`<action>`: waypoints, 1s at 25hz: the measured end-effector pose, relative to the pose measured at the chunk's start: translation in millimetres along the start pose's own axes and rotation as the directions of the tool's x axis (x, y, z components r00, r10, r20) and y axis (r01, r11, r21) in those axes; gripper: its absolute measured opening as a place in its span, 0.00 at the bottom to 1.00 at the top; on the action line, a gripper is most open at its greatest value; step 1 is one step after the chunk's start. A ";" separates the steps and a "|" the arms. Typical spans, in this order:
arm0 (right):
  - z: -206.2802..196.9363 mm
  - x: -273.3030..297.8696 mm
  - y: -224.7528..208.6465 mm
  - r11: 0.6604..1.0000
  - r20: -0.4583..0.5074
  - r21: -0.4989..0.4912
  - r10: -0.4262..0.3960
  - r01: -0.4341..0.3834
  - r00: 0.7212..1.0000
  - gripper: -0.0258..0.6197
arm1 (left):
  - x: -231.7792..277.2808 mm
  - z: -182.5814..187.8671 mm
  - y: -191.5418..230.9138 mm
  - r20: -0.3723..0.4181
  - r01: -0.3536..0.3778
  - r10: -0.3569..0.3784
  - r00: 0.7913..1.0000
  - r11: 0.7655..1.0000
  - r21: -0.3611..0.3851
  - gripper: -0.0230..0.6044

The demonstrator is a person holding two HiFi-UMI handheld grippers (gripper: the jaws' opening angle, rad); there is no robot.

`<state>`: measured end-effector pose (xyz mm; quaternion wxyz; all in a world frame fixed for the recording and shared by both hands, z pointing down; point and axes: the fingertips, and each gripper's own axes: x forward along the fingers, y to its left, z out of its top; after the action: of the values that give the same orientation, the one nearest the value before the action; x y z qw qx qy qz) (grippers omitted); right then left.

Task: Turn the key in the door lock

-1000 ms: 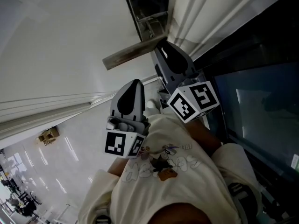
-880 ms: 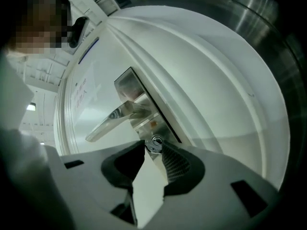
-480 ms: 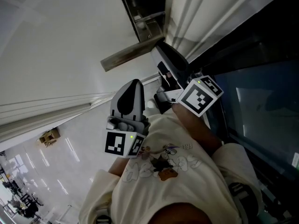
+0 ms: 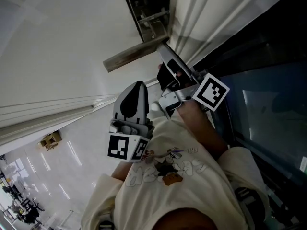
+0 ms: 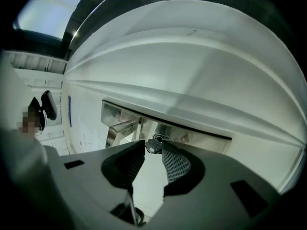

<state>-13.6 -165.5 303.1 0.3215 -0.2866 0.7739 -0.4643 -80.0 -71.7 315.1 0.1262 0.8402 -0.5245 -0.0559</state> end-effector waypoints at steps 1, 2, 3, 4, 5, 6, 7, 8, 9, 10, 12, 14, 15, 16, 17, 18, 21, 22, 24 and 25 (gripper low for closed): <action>-0.1 -0.5 -0.9 1.000 0.005 0.029 0.005 -0.005 1.000 0.22 | 0.0 -0.1 -0.2 -0.001 0.000 0.000 1.000 1.000 0.000 0.04; -0.3 -1.1 -2.0 0.998 0.010 0.061 0.010 -0.010 1.000 0.22 | 0.0 -0.2 -0.5 -0.002 0.001 -0.001 1.000 1.000 -0.001 0.04; -0.5 -1.5 -3.0 0.995 0.015 0.100 0.017 -0.018 1.000 0.22 | -0.1 -0.2 -0.6 -0.003 0.001 -0.001 1.000 1.000 -0.001 0.04; -0.8 -1.7 -3.7 0.990 0.021 0.141 0.028 -0.030 0.999 0.22 | -0.2 -0.1 -0.6 -0.003 0.002 -0.002 1.000 1.000 -0.002 0.04; -0.9 -1.7 -3.9 0.983 0.026 0.177 0.039 -0.043 0.999 0.22 | -0.3 0.0 -0.4 -0.002 0.002 -0.002 1.000 1.000 -0.003 0.04; -1.0 -1.5 -3.7 0.979 0.030 0.198 0.047 -0.052 0.998 0.22 | -0.4 0.0 -0.1 -0.003 0.002 -0.002 1.000 1.000 -0.004 0.04; -1.0 -1.3 -3.2 0.978 0.032 0.202 0.051 -0.057 0.998 0.22 | -0.5 -0.1 0.2 -0.003 0.002 -0.002 1.000 1.000 -0.005 0.04; -0.9 -1.1 -2.9 0.979 0.033 0.195 0.052 -0.057 0.998 0.22 | -0.6 -0.2 0.5 -0.003 0.002 -0.002 1.000 1.000 -0.005 0.04; -0.9 -1.0 -2.9 0.981 0.032 0.186 0.052 -0.058 0.998 0.22 | -0.6 -0.2 0.9 -0.003 0.003 -0.003 1.000 1.000 -0.006 0.04; -0.7 -0.7 -2.8 0.982 0.033 0.177 0.055 -0.060 0.998 0.22 | -0.7 -0.1 1.4 -0.003 0.003 -0.003 1.000 1.000 -0.006 0.04; -0.3 -0.1 -1.9 0.985 0.035 0.160 0.064 -0.069 0.997 0.22 | -0.8 -0.3 2.4 -0.003 0.003 -0.003 1.000 1.000 -0.005 0.04; 0.1 -0.4 0.4 0.988 0.034 0.135 0.071 -0.075 0.997 0.23 | -1.1 -0.7 3.1 -0.005 0.005 -0.005 1.000 1.000 -0.005 0.04; 0.2 -0.9 1.7 0.990 0.033 0.122 0.073 -0.076 0.997 0.24 | -1.2 -0.8 3.5 -0.005 0.005 -0.005 1.000 1.000 -0.006 0.04; 0.2 -1.7 2.6 0.991 0.031 0.111 0.072 -0.075 0.997 0.25 | -1.4 -0.8 3.9 -0.005 0.006 -0.006 1.000 1.000 -0.006 0.04; 0.2 -2.9 2.8 0.992 0.030 0.101 0.067 -0.070 0.997 0.25 | -1.6 -0.8 4.3 -0.005 0.006 -0.006 1.000 1.000 -0.007 0.04; 0.3 -4.4 2.5 0.994 0.029 0.090 0.060 -0.062 0.998 0.25 | -1.7 -0.7 4.6 -0.006 0.007 -0.007 1.000 1.000 -0.007 0.04; 0.9 -10.5 0.6 0.999 0.026 0.027 0.037 -0.037 0.999 0.25 | -1.7 0.0 4.5 -0.005 0.011 -0.011 1.000 1.000 -0.007 0.04; 0.7 -13.2 0.1 1.000 0.025 0.002 0.029 -0.029 0.999 0.25 | -1.6 -0.2 4.4 -0.006 0.013 -0.013 1.000 1.000 -0.007 0.04; -0.1 -19.5 0.4 0.998 0.023 -0.059 0.012 -0.010 1.000 0.25 | -1.0 -1.0 3.6 -0.009 0.019 -0.019 1.000 1.000 -0.006 0.04; -0.9 -22.6 1.2 0.995 0.021 -0.101 0.001 0.001 1.000 0.25 | -0.6 -1.2 3.2 -0.009 0.022 -0.022 1.000 1.000 -0.006 0.04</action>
<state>-0.2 -147.8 307.6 0.3146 -0.3074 0.7931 -0.4214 -82.7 -72.3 317.1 0.1305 0.8458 -0.5143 -0.0551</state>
